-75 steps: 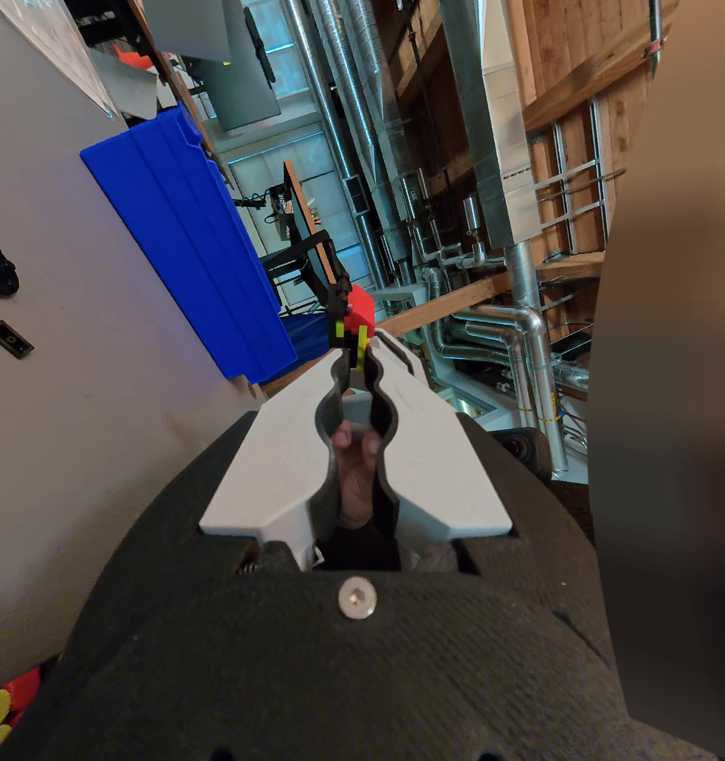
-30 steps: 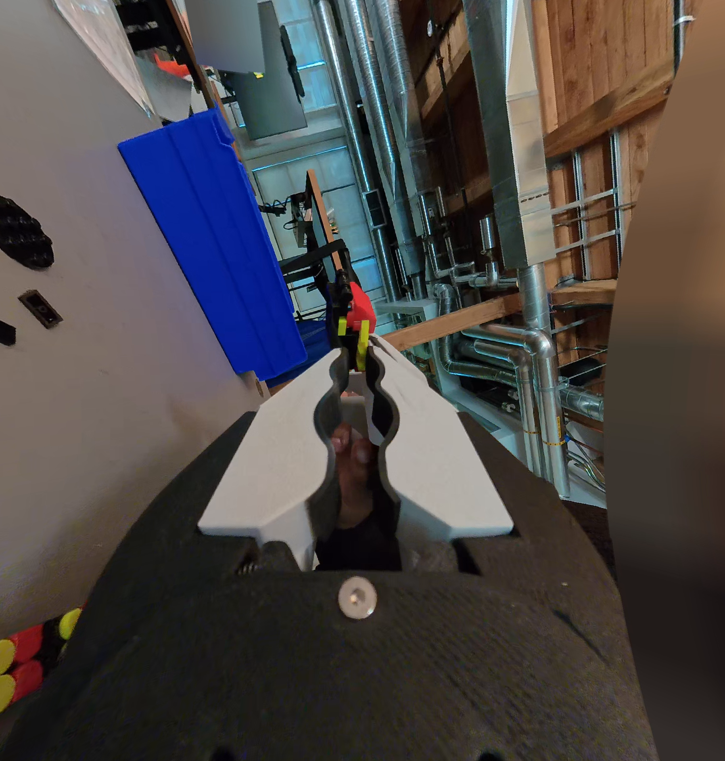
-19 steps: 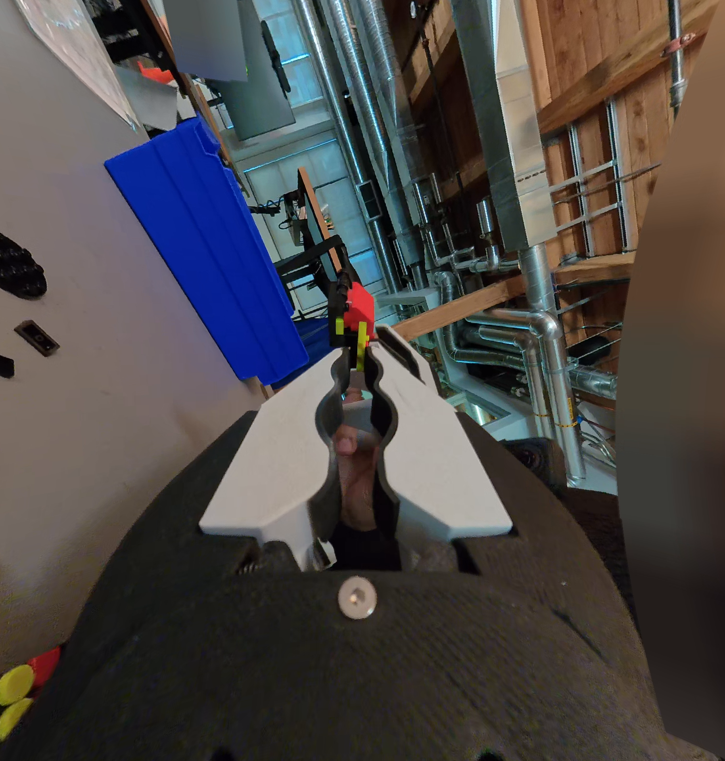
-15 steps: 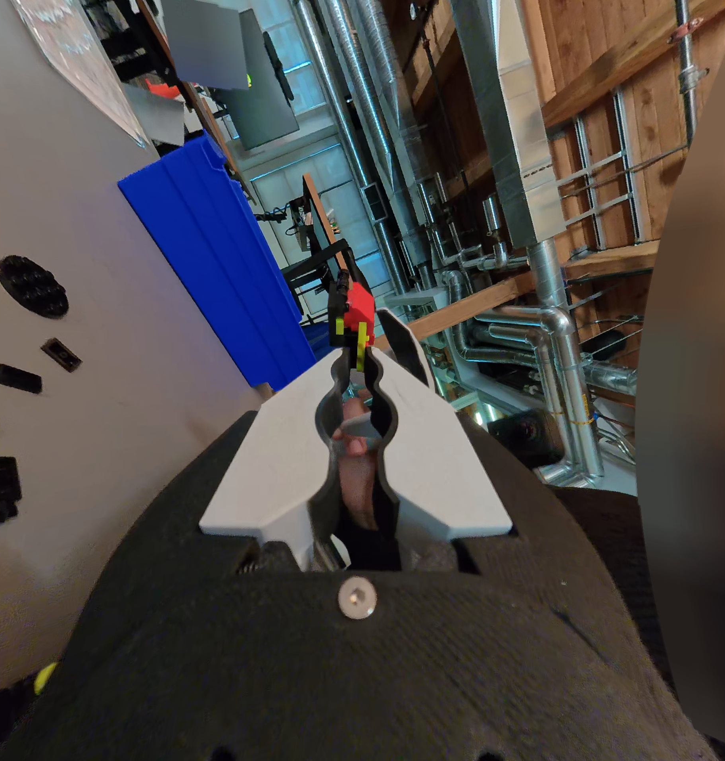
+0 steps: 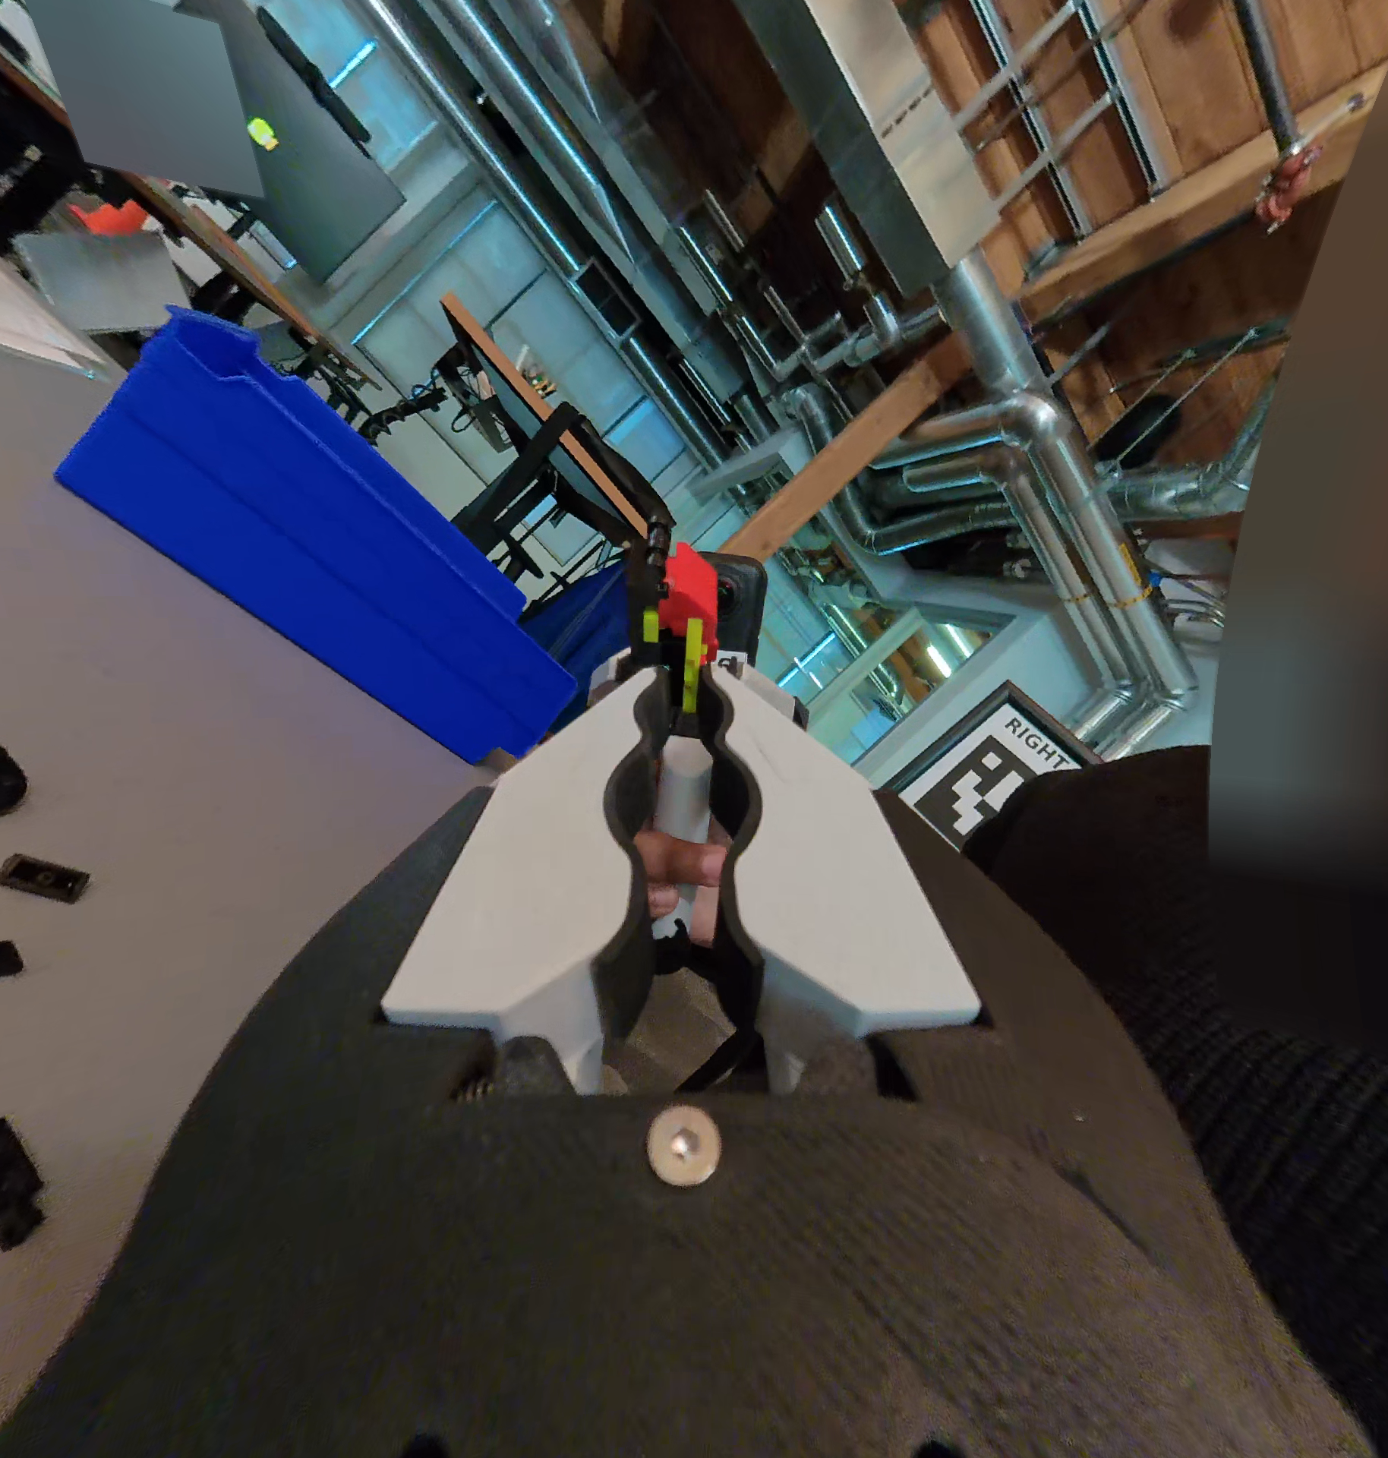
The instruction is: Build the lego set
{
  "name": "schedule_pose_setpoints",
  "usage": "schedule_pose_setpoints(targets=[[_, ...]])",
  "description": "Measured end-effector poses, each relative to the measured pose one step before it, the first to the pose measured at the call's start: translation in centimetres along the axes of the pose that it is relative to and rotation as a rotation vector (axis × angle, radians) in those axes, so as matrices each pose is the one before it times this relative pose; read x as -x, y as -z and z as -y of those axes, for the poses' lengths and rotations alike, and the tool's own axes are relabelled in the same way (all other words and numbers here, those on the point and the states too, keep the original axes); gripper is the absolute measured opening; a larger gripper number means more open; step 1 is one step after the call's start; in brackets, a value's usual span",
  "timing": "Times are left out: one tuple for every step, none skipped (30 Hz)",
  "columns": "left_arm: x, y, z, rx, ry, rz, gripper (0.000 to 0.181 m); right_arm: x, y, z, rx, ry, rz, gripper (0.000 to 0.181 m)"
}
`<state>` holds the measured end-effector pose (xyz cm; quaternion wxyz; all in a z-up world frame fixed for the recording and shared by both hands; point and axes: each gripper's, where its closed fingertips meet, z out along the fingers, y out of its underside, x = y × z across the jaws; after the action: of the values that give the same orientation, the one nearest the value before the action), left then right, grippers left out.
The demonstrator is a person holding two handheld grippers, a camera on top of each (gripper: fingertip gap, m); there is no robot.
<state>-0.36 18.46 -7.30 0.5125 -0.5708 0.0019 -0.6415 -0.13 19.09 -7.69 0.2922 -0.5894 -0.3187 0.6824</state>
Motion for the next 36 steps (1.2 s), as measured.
schedule_pose_setpoints(targets=[[-0.135, -0.071, -0.089, 0.0044, -0.0014, -0.0074, 0.002, 0.178, -0.02, -0.067, 0.0028, 0.0013, 0.0079, 0.026], [-0.069, -0.061, -0.128, 0.0055, -0.0005, -0.0037, 0.002, 0.173, 0.002, -0.005, -0.0003, -0.005, 0.0113, 0.022], [-0.035, -0.066, -0.131, 0.0069, -0.0016, -0.0023, 0.002, 0.148, 0.02, 0.038, -0.0039, -0.0094, 0.0129, 0.018], [-0.068, -0.043, -0.095, 0.0056, -0.003, -0.0034, 0.003, 0.13, 0.026, 0.037, -0.0039, -0.0103, 0.0132, 0.015], [0.005, -0.003, 0.023, -0.0014, -0.0029, 0.0019, 0.002, 0.124, -0.001, 0.018, -0.0019, -0.0081, 0.0129, 0.012], [-0.036, 0.013, 0.037, -0.0009, -0.0006, -0.0027, 0.002, 0.092, -0.02, 0.014, -0.0012, -0.0043, 0.0076, 0.01], [-0.044, 0.026, 0.027, 0.0003, 0.0008, -0.0037, 0.002, 0.048, -0.032, 0.006, -0.0008, 0.0006, 0.0015, 0.01], [-0.02, 0.025, 0.06, -0.0011, -0.0013, -0.0007, 0.002, 0.025, -0.041, 0.004, 0.0, 0.0035, 0.0, 0.009], [-0.077, 0.017, 0.043, -0.0025, -0.003, -0.0023, 0.002, 0.051, -0.048, 0.023, -0.0015, 0.0022, 0.0022, 0.009], [-0.103, -0.02, 0.055, -0.0032, -0.0005, -0.0041, 0.002, 0.09, -0.025, 0.062, -0.0049, 0.0003, 0.0059, 0.009], [-0.082, -0.031, 0.041, -0.0039, -0.0002, -0.0022, 0.002, 0.089, -0.018, 0.08, -0.0078, -0.0008, 0.0073, 0.009], [-0.103, -0.035, 0.034, -0.0061, -0.001, -0.0025, 0.003, 0.091, -0.012, 0.087, -0.0103, 0.0002, 0.0084, 0.009], [-0.121, -0.052, 0.059, -0.0099, 0.0035, -0.0024, 0.003, 0.114, -0.024, 0.116, -0.0132, 0.0019, 0.0097, 0.009], [-0.137, -0.05, 0.074, -0.013, 0.0055, -0.0032, 0.003, 0.145, -0.045, 0.132, -0.0162, 0.002, 0.0107, 0.009], [-0.148, -0.02, 0.076, -0.0132, 0.0025, -0.0052, 0.003, 0.146, -0.058, 0.12, -0.0168, 0.0028, 0.0106, 0.01], [-0.084, 0.004, 0.075, -0.0102, 0.0007, -0.0018, 0.003, 0.112, -0.08, 0.073, -0.0136, 0.0026, 0.0068, 0.01], [-0.094, 0.013, 0.066, -0.006, 0.0009, -0.003, 0.002, 0.1, -0.058, 0.047, -0.0096, 0.0023, 0.0051, 0.01], [-0.082, -0.011, 0.04, -0.001, 0.0015, -0.0027, 0.002, 0.095, -0.053, 0.052, -0.0079, 0.004, 0.0047, 0.01], [-0.074, -0.02, 0.061, -0.0016, -0.0023, -0.001, 0.002, 0.07, -0.045, 0.053, -0.0072, 0.0063, 0.0025, 0.01], [-0.08, -0.008, 0.049, -0.0024, -0.005, 0.0003, 0.002, 0.086, -0.046, 0.051, -0.0064, 0.0068, 0.0025, 0.01], [-0.097, -0.008, 0.05, -0.0047, -0.0032, -0.0004, 0.002, 0.078, -0.049, 0.04, -0.0069, 0.005, 0.003, 0.01], [-0.074, 0.004, 0.069, -0.0079, 0.0009, 0.0011, 0.002, 0.076, -0.056, 0.042, -0.0091, 0.0035, 0.0028, 0.01], [-0.115, -0.017, 0.044, -0.0077, 0.0011, -0.0024, 0.003, 0.088, -0.053, 0.044, -0.0117, 0.0038, 0.0048, 0.01], [-0.092, -0.003, 0.033, -0.0075, -0.001, -0.0008, 0.002, 0.093, -0.056, 0.033, -0.0105, 0.0046, 0.0052, 0.01], [-0.058, 0.002, 0.043, -0.0063, -0.0011, -0.0001, 0.002, 0.048, -0.048, -0.027, -0.0051, 0.0036, 0.0028, 0.01], [-0.076, -0.001, 0.049, -0.0038, 0.0009, -0.0026, 0.002, 0.011, -0.053, -0.093, 0.0013, 0.002, 0.0012, 0.008], [-0.024, 0.008, 0.013, 0.0036, 0.0022, 0.0011, 0.002, 0.004, -0.056, -0.081, 0.0023, 0.0011, 0.0016, 0.007], [-0.014, 0.012, 0.067, 0.0008, -0.0028, 0.0026, 0.002, 0.024, -0.02, 0.006, -0.0022, 0.0023, 0.0006, 0.007], [-0.097, -0.021, 0.01, 0.0028, -0.0066, -0.0016, 0.002, 0.064, -0.014, 0.059, -0.003, 0.0059, 0.0, 0.006], [-0.095, -0.018, 0.009, 0.0025, -0.0069, -0.0022, 0.003, 0.096, -0.032, 0.034, -0.0006, 0.0054, 0.0018, 0.006], [-0.046, 0.004, 0.016, 0.0005, -0.0105, 0.0035, 0.002, 0.053, -0.034, 0.014, 0.0006, 0.0002, 0.0012, 0.006], [-0.016, -0.002, -0.005, 0.0012, -0.0134, 0.0055, 0.003, 0.023, -0.02, 0.006, -0.0013, -0.0047, 0.0011, 0.006], [-0.033, -0.015, -0.029, 0.0023, -0.0126, 0.0034, 0.003, 0.014, -0.006, 0.026, -0.0046, -0.0097, 0.0028, 0.006], [0.023, -0.007, -0.018, 0.0021, -0.0095, 0.0057, 0.003, -0.002, -0.011, 0.023, -0.0061, -0.0129, 0.0024, 0.006], [0.036, 0.01, -0.01, 0.0012, -0.0098, 0.0069, 0.003, -0.045, 0.0, 0.0, -0.0051, -0.0143, 0.0012, 0.006], [0.038, 0.018, -0.03, 0.0011, -0.0111, 0.006, 0.003, -0.036, -0.004, -0.008, -0.004, -0.0141, 0.0018, 0.006]])
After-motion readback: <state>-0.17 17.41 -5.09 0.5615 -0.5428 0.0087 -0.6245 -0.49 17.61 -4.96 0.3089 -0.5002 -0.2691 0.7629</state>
